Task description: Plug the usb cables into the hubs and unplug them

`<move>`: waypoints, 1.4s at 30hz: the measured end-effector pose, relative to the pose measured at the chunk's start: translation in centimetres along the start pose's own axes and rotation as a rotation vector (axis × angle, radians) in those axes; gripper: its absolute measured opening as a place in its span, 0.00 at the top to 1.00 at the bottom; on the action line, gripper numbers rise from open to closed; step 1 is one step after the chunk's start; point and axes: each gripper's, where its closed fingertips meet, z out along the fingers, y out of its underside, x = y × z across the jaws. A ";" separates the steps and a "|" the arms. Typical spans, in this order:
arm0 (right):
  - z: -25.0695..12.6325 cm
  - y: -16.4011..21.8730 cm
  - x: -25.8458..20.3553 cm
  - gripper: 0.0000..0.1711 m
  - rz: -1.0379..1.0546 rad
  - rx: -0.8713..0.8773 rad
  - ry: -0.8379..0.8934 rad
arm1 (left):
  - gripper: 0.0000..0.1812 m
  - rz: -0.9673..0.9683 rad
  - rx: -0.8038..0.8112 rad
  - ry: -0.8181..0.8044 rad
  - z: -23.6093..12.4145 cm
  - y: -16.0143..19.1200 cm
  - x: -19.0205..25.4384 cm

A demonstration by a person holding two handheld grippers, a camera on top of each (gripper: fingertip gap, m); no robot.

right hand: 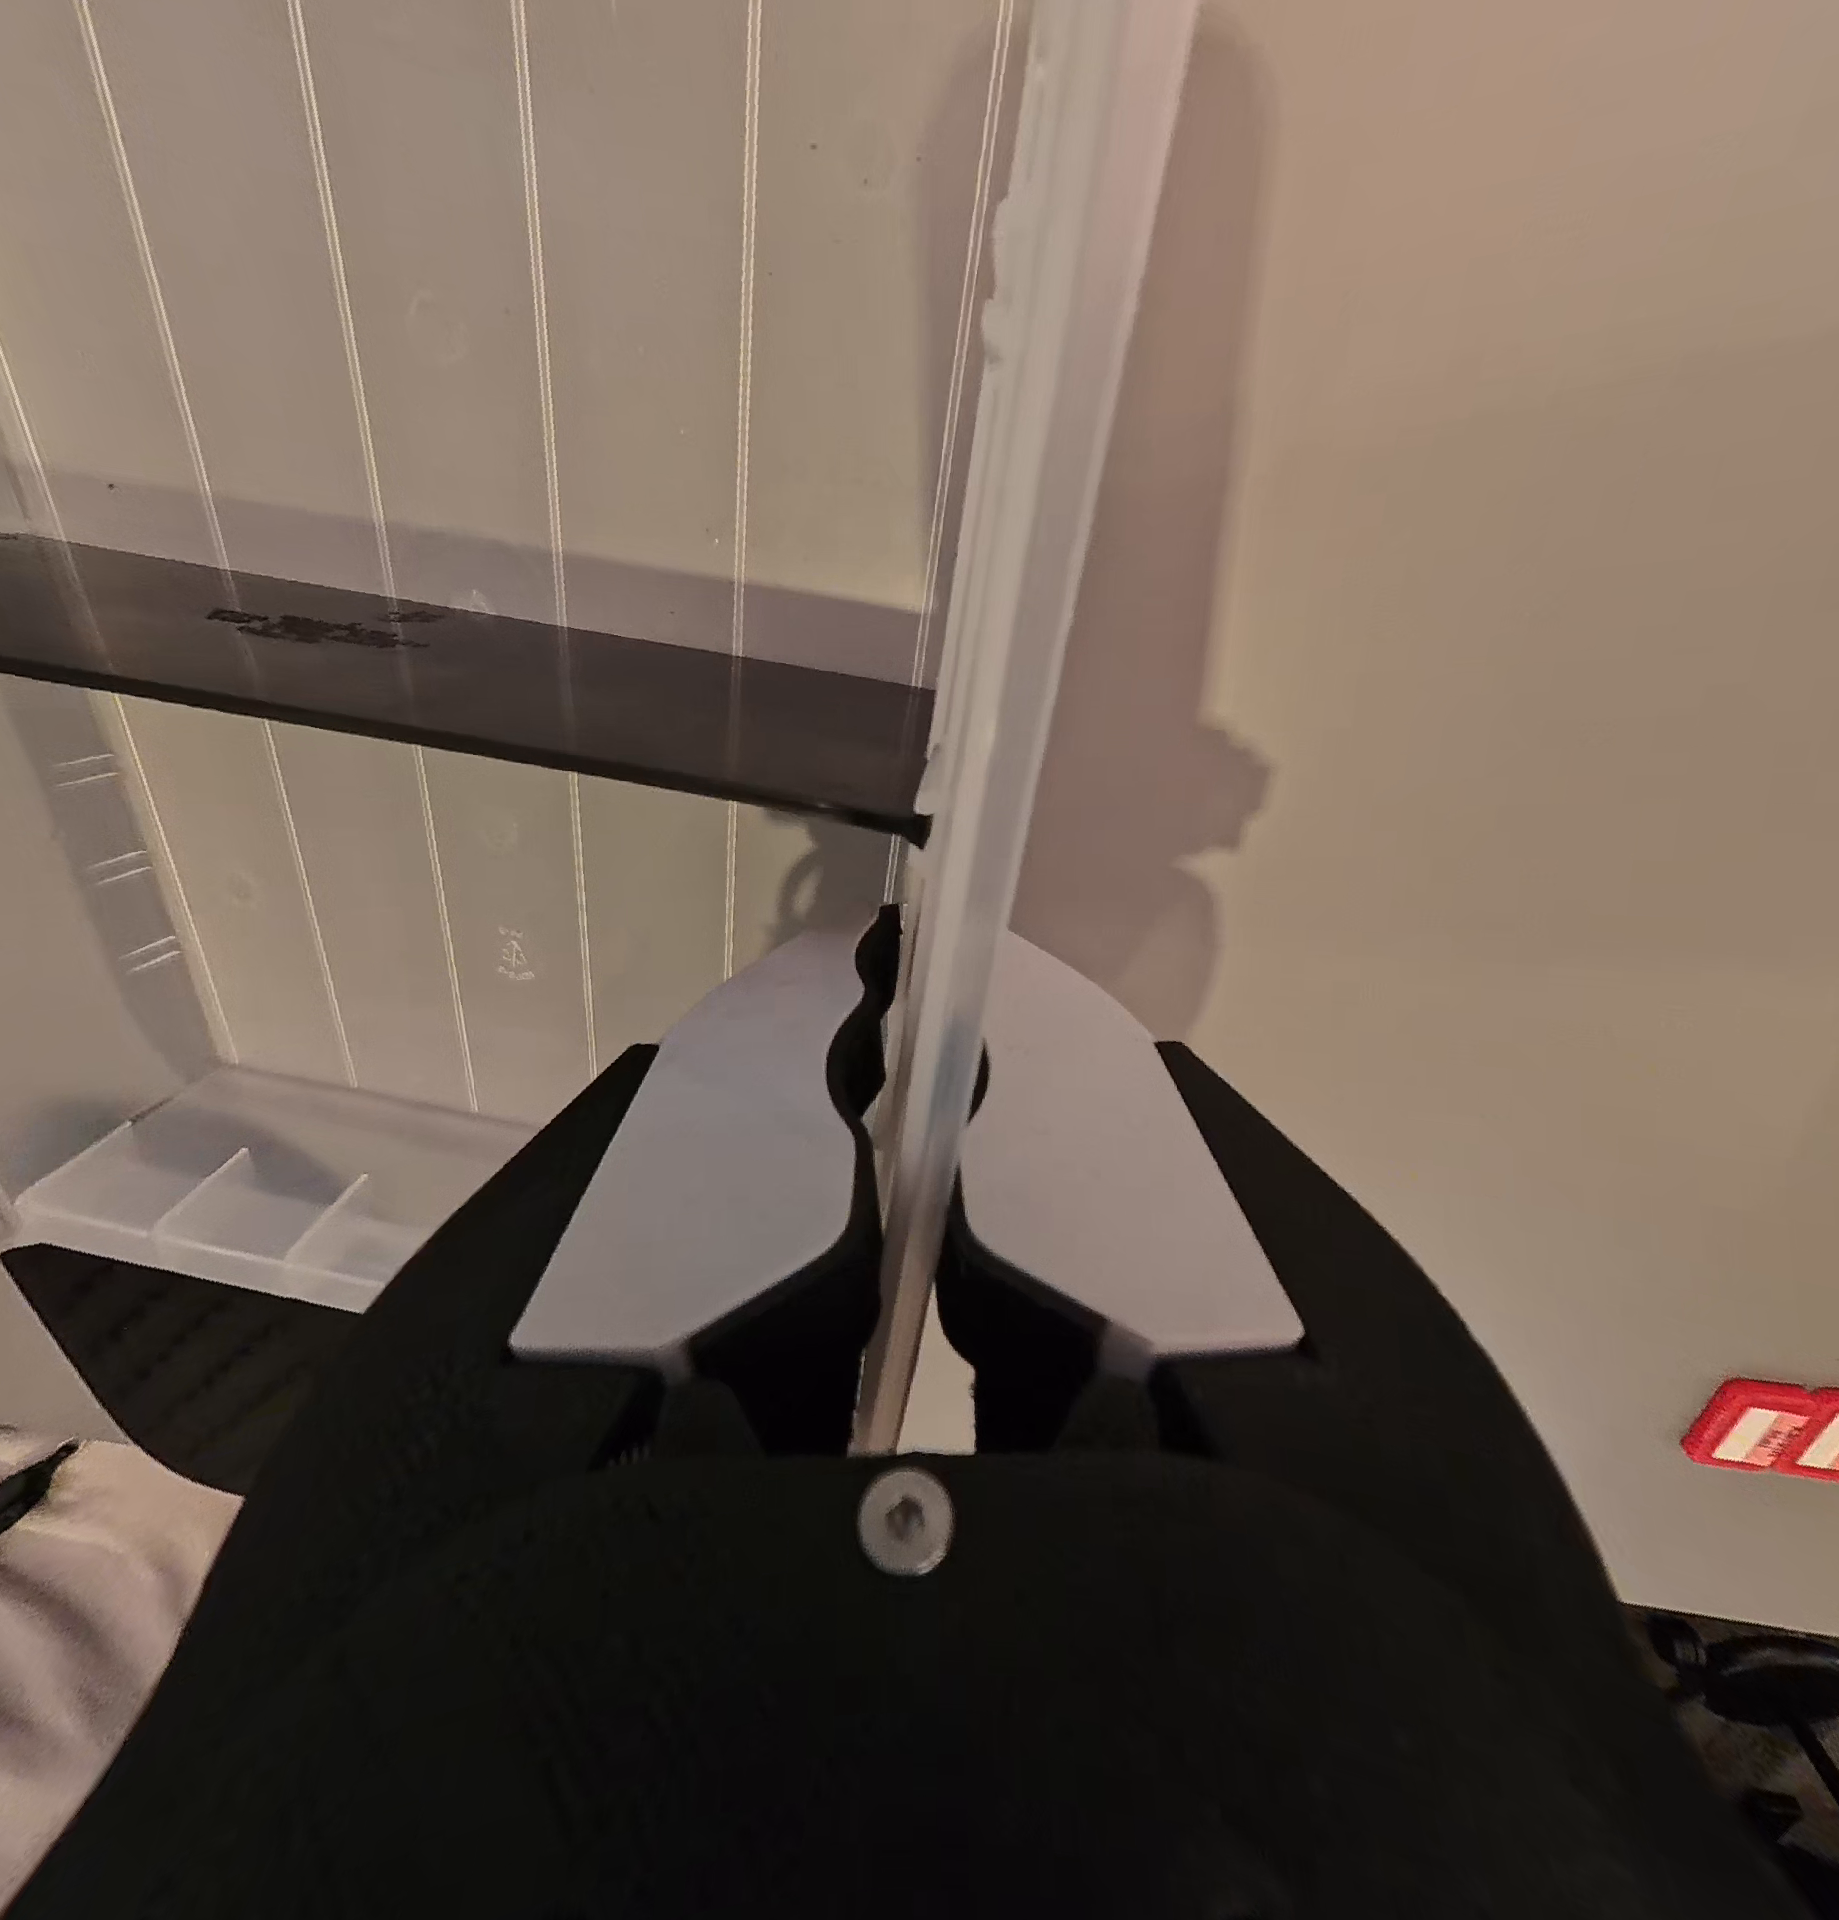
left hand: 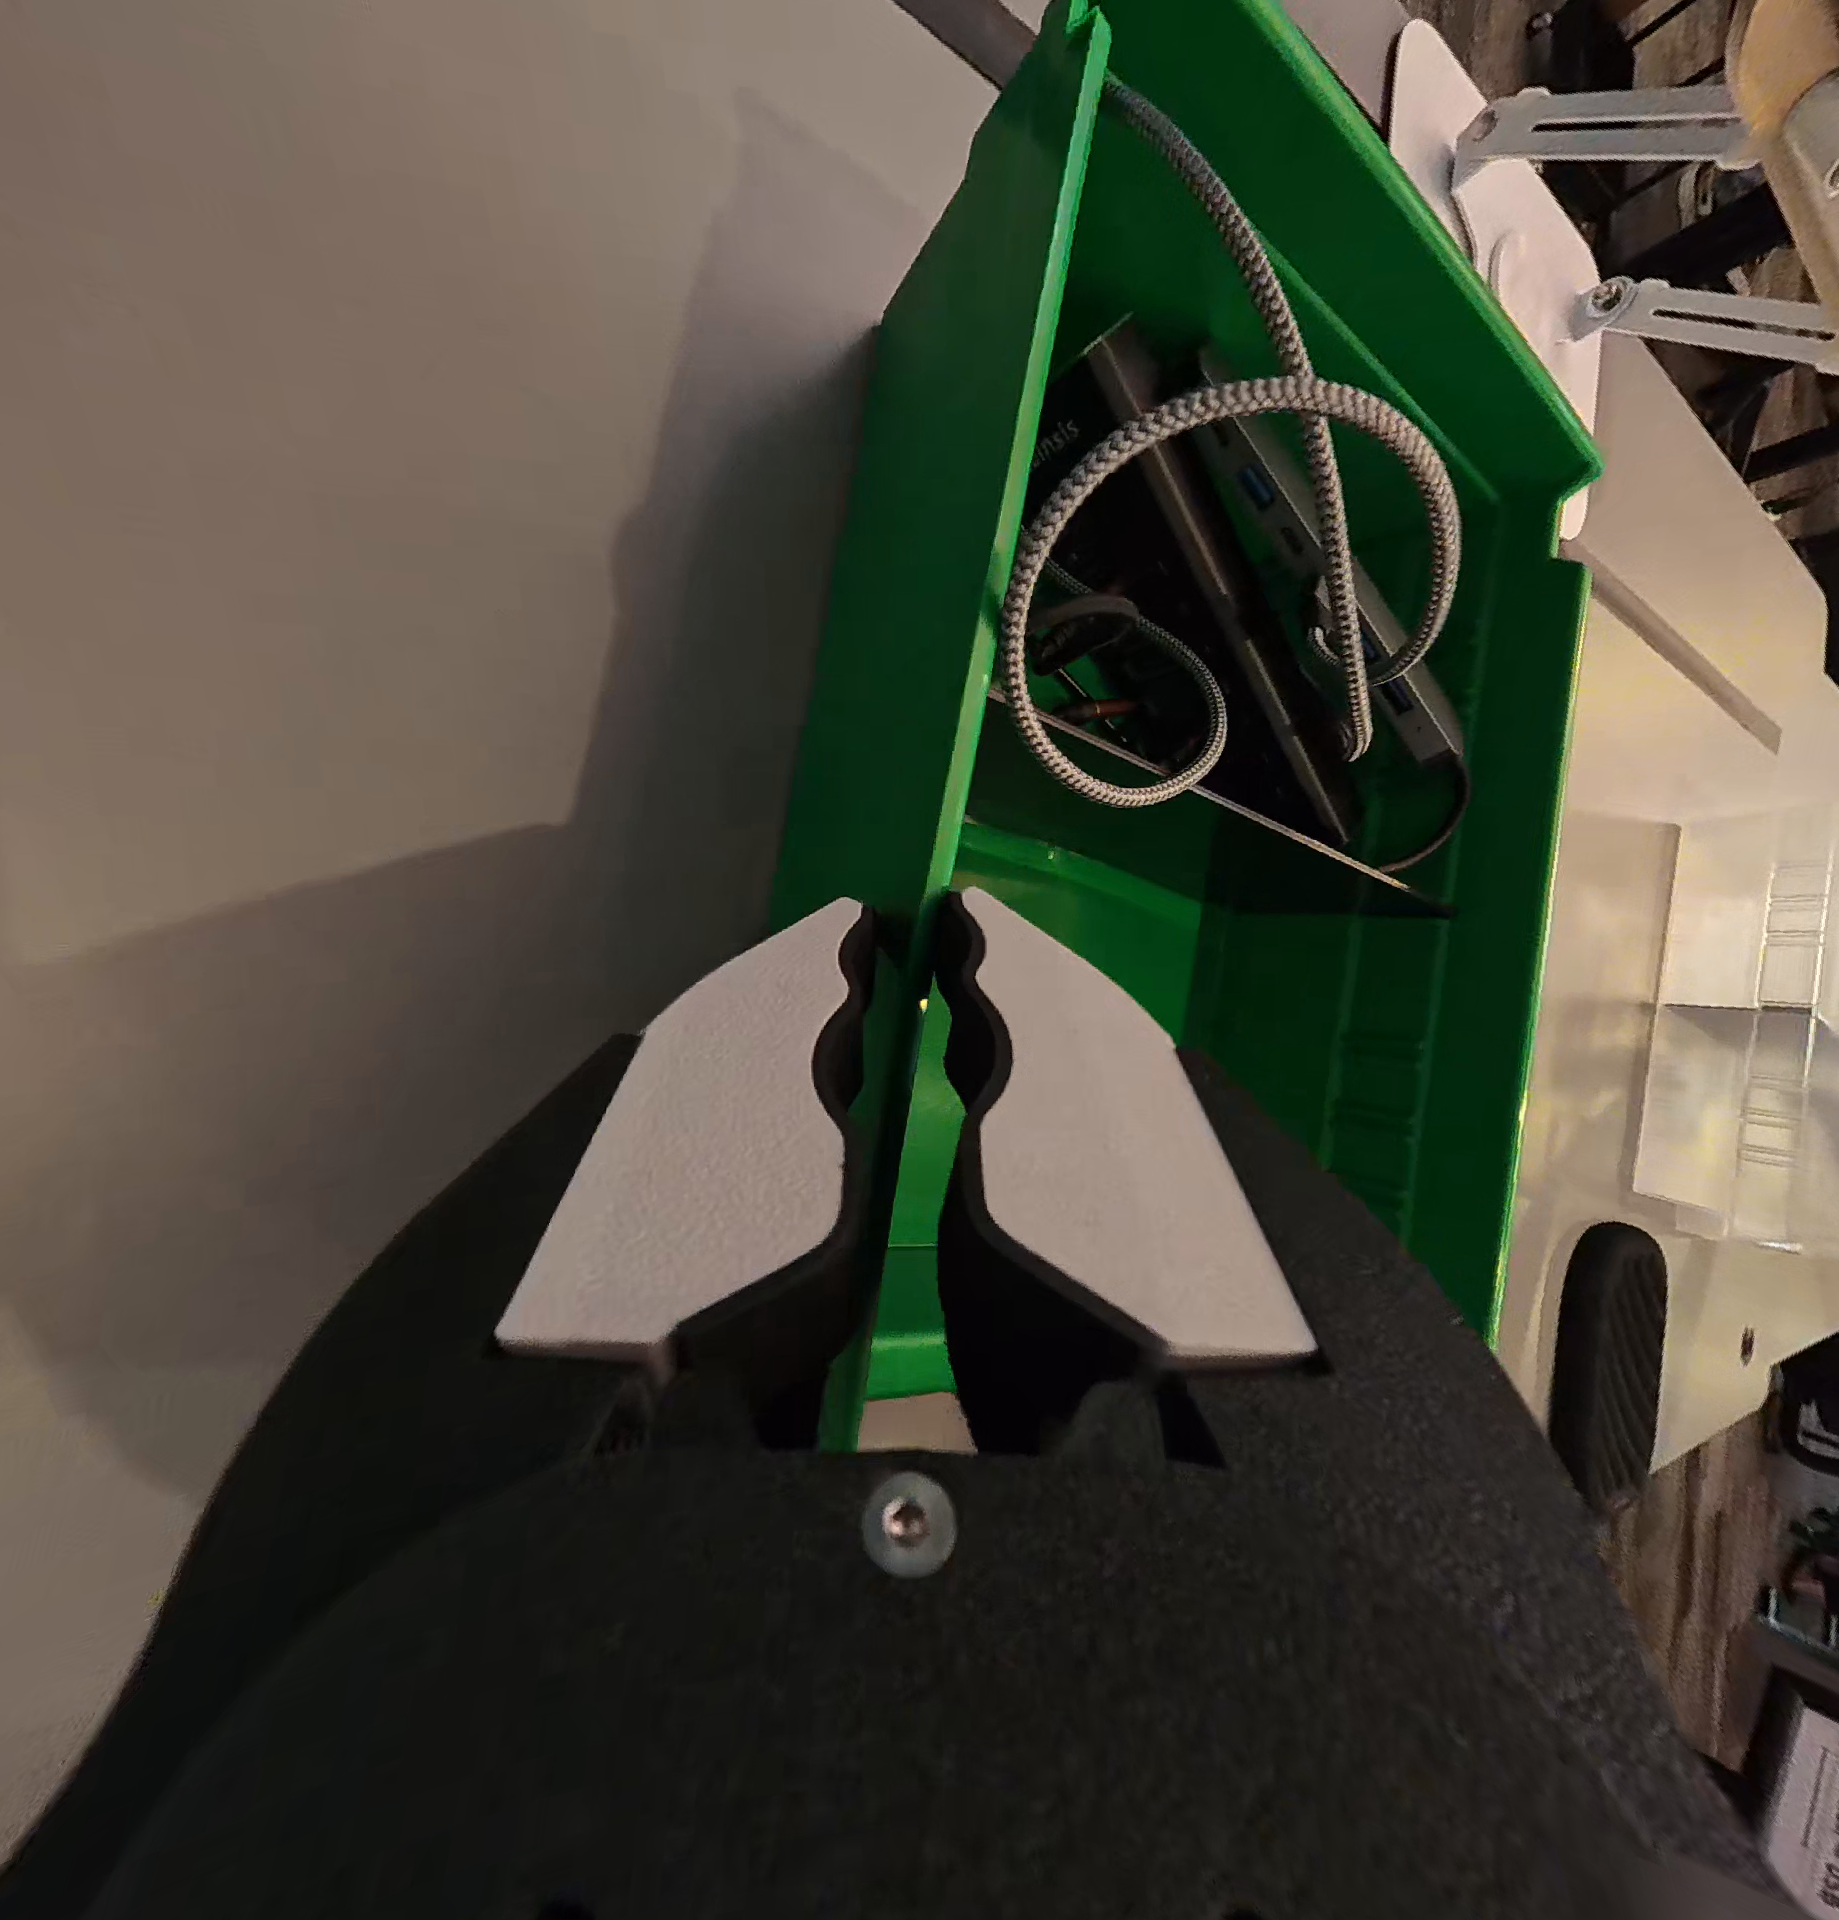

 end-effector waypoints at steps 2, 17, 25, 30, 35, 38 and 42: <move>-0.1 -0.1 0.3 0.97 0.003 -0.001 0.002 | 0.94 -0.023 -0.006 0.002 0.0 0.2 0.1; -0.1 -0.4 0.7 0.97 -0.023 -0.002 0.000 | 0.93 -0.144 0.182 0.039 0.0 -2.0 -1.4; -0.1 -0.3 0.6 0.97 -0.018 -0.006 0.000 | 0.93 -0.173 0.179 0.040 -0.3 -1.6 -1.5; 0.0 -0.7 0.9 0.97 -0.040 -0.014 -0.001 | 0.92 -0.176 0.124 0.086 -0.5 -0.5 -0.8; -0.1 -0.9 1.3 0.96 -0.096 -0.020 0.005 | 0.92 -0.150 0.088 0.085 -0.6 0.0 -0.5; 0.0 -1.1 1.4 0.97 -0.111 -0.016 0.000 | 0.92 -0.133 0.086 0.074 -0.6 0.0 -0.6; 0.0 -1.2 1.5 0.95 -0.129 0.004 0.019 | 0.92 -0.129 0.095 0.089 -0.8 -0.2 -0.5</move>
